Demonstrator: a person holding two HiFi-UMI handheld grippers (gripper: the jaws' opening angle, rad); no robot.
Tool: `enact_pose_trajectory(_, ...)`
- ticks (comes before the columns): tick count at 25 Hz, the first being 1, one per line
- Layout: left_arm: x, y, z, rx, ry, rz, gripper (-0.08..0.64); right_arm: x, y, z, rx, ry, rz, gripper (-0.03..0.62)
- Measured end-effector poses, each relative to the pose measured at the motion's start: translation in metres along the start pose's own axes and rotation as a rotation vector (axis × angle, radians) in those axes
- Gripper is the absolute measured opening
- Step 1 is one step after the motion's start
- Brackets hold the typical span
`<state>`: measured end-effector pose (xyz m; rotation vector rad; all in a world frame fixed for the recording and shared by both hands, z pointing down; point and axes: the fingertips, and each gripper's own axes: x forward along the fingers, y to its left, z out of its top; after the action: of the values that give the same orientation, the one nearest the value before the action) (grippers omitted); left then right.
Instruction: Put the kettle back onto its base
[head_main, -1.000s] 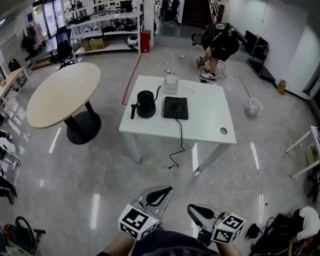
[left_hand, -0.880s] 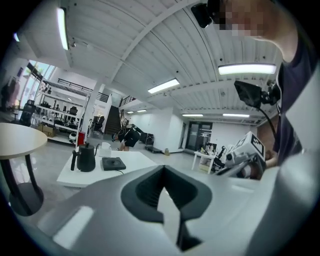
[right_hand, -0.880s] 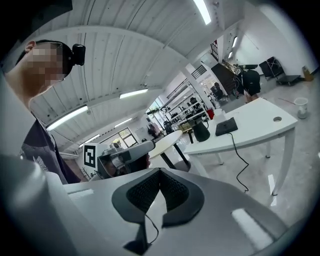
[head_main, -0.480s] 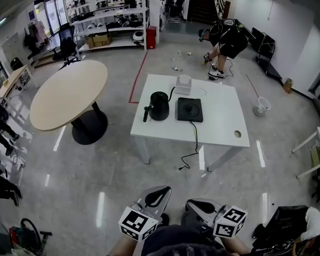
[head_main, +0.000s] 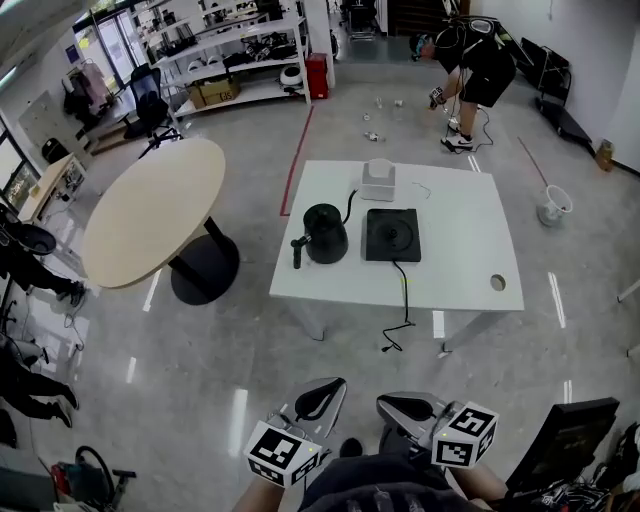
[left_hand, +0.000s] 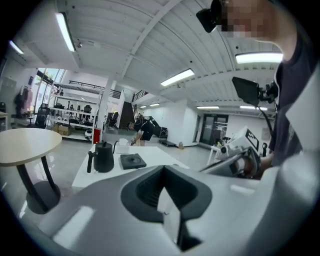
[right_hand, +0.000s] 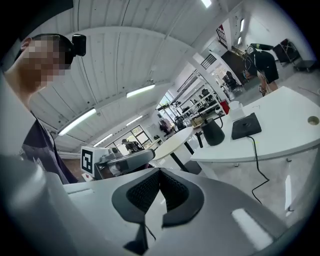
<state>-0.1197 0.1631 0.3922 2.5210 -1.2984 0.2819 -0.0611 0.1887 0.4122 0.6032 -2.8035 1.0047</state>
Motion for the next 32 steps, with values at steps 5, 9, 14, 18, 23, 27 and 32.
enact_pose_trajectory(5,0.066,-0.001,0.025,0.055,0.04,0.027,0.002,-0.012,-0.061,0.028,0.032,-0.02,0.043,0.0)
enact_pose_trajectory(9,0.107,0.001,0.038,0.077,0.056,0.076,0.002,-0.02,-0.102,0.054,0.025,-0.014,0.091,0.0)
enact_pose_trajectory(14,0.137,0.0,0.058,0.087,0.072,0.117,0.002,-0.033,-0.132,0.084,0.029,-0.008,0.114,0.0)
enact_pose_trajectory(18,0.141,0.004,0.078,0.093,0.075,0.153,0.002,-0.038,-0.129,0.106,0.016,0.003,0.138,0.0)
enact_pose_trajectory(23,0.155,0.031,0.079,0.101,0.055,0.172,0.002,-0.025,-0.151,0.107,-0.007,0.028,0.104,0.0)
enact_pose_trajectory(27,0.157,0.071,0.078,0.09,0.02,0.223,0.002,-0.006,-0.164,0.109,-0.044,0.065,0.082,0.0)
enact_pose_trajectory(32,0.151,0.14,0.072,0.114,0.035,0.284,0.002,0.019,-0.175,0.132,-0.064,0.067,-0.02,0.0)
